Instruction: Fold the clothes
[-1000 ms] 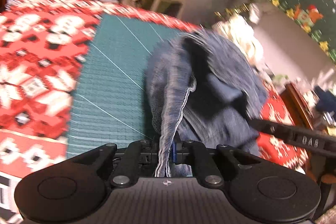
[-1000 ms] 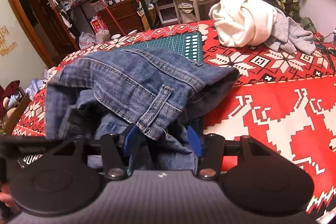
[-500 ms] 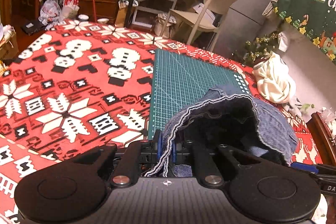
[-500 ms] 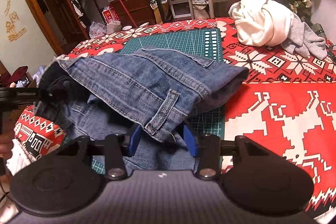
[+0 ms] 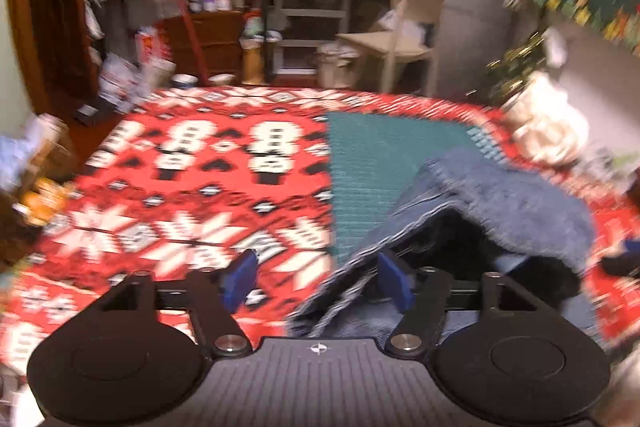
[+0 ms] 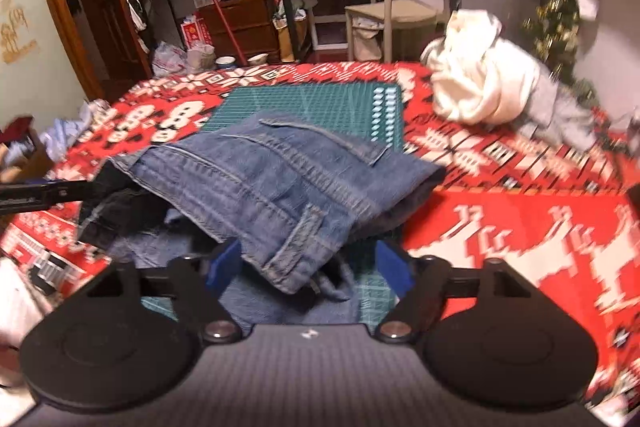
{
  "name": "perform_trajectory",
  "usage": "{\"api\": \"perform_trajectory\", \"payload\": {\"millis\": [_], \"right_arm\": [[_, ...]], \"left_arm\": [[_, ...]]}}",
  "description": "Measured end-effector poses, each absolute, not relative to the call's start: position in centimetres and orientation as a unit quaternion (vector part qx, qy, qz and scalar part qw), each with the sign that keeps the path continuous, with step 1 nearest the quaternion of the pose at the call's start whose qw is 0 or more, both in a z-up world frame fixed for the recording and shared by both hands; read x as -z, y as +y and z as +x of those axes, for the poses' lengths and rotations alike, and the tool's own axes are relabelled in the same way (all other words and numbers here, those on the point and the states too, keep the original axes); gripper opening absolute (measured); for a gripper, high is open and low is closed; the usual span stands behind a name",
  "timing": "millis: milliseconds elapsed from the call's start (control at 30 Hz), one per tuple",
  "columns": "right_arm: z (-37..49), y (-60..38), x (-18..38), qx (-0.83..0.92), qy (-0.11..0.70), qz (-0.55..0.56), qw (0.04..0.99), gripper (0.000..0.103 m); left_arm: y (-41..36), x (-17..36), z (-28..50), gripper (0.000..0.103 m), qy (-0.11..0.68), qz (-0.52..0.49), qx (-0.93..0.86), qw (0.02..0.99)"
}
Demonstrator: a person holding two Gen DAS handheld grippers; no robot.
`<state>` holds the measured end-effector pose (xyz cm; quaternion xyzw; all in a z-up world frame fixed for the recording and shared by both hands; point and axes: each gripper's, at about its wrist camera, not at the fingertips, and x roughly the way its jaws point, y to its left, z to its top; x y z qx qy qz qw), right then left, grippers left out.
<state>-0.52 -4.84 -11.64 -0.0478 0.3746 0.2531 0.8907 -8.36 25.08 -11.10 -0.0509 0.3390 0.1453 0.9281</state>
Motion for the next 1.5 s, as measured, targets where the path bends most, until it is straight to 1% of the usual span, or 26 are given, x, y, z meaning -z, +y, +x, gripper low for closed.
{"api": "perform_trajectory", "payload": {"millis": [33, 67, 133, 167, 200, 433, 500, 600, 667, 700, 733, 833, 867, 900, 1000, 1067, 1133, 1200, 1267, 1500], "right_arm": [[-0.4, -4.9, 11.5, -0.249, 0.370, -0.060, 0.893, 0.084], [-0.4, -4.9, 11.3, -0.246, 0.366, -0.070, 0.895, 0.088], [-0.3, -5.1, 10.8, -0.246, 0.359, -0.077, 0.897, 0.094], [-0.2, -5.2, 10.5, -0.247, 0.356, -0.080, 0.898, 0.101], [-0.2, -5.2, 10.4, -0.248, 0.351, -0.087, 0.899, 0.102], [-0.9, -4.4, 10.4, -0.190, 0.302, -0.176, 0.918, 0.102], [-1.1, -4.2, 10.7, -0.200, 0.294, -0.191, 0.915, 0.102], [-1.4, -4.2, 11.3, -0.210, 0.284, -0.212, 0.911, 0.102], [-1.4, -4.2, 11.7, -0.209, 0.282, -0.224, 0.909, 0.102], [-1.4, -4.3, 11.9, -0.211, 0.283, -0.227, 0.908, 0.102], [-1.3, -4.5, 12.1, -0.213, 0.285, -0.231, 0.906, 0.102], [-0.9, -5.2, 13.0, -0.207, 0.296, -0.243, 0.900, 0.098], [-0.8, -5.4, 13.3, -0.206, 0.299, -0.247, 0.899, 0.094], [-0.7, -5.5, 13.6, -0.206, 0.301, -0.249, 0.897, 0.091], [-0.3, -5.3, 14.7, -0.213, 0.305, -0.265, 0.890, 0.085], [-0.2, -4.8, 15.5, -0.221, 0.295, -0.282, 0.886, 0.085], [0.1, -4.2, 16.0, -0.228, 0.285, -0.290, 0.885, 0.085], [0.5, -3.7, 16.2, -0.236, 0.279, -0.286, 0.886, 0.085], [0.6, -3.2, 16.1, -0.244, 0.270, -0.284, 0.887, 0.085], [-0.6, -2.2, 13.9, -0.273, 0.223, -0.273, 0.895, 0.086]], "left_arm": [[24.7, 11.1, -8.6, 0.088, 0.335, -0.032, -0.158, 0.928], [24.4, 11.1, -9.0, 0.095, 0.325, -0.016, -0.159, 0.932], [23.9, 11.3, -9.5, 0.097, 0.312, 0.009, -0.157, 0.937], [23.7, 11.4, -9.8, 0.098, 0.306, 0.020, -0.156, 0.939], [23.7, 11.6, -9.7, 0.098, 0.311, 0.017, -0.154, 0.938], [24.5, 13.8, -9.3, 0.096, 0.347, -0.005, -0.135, 0.928], [24.9, 14.4, -9.4, 0.093, 0.355, -0.019, -0.133, 0.925], [25.3, 15.3, -9.5, 0.080, 0.368, -0.043, -0.139, 0.918], [25.7, 15.8, -9.3, 0.067, 0.380, -0.057, -0.140, 0.912], [25.9, 16.1, -9.2, 0.062, 0.386, -0.064, -0.141, 0.909], [26.1, 16.4, -9.0, 0.054, 0.392, -0.072, -0.142, 0.906], [26.8, 17.2, -8.7, 0.044, 0.410, -0.093, -0.144, 0.896], [26.8, 17.4, -8.6, 0.041, 0.410, -0.100, -0.142, 0.895], [26.8, 17.7, -8.6, 0.040, 0.408, -0.106, -0.141, 0.896], [26.3, 17.8, -8.3, 0.038, 0.401, -0.094, -0.143, 0.900], [26.1, 17.8, -8.1, 0.031, 0.401, -0.093, -0.141, 0.900], [26.1, 17.8, -7.9, 0.027, 0.405, -0.099, -0.137, 0.899], [26.7, 17.5, -7.4, 0.027, 0.411, -0.107, -0.137, 0.895], [27.1, 17.3, -7.2, 0.015, 0.414, -0.124, -0.131, 0.892], [27.9, 16.2, -6.2, 0.011, 0.399, -0.142, -0.151, 0.893]]}}
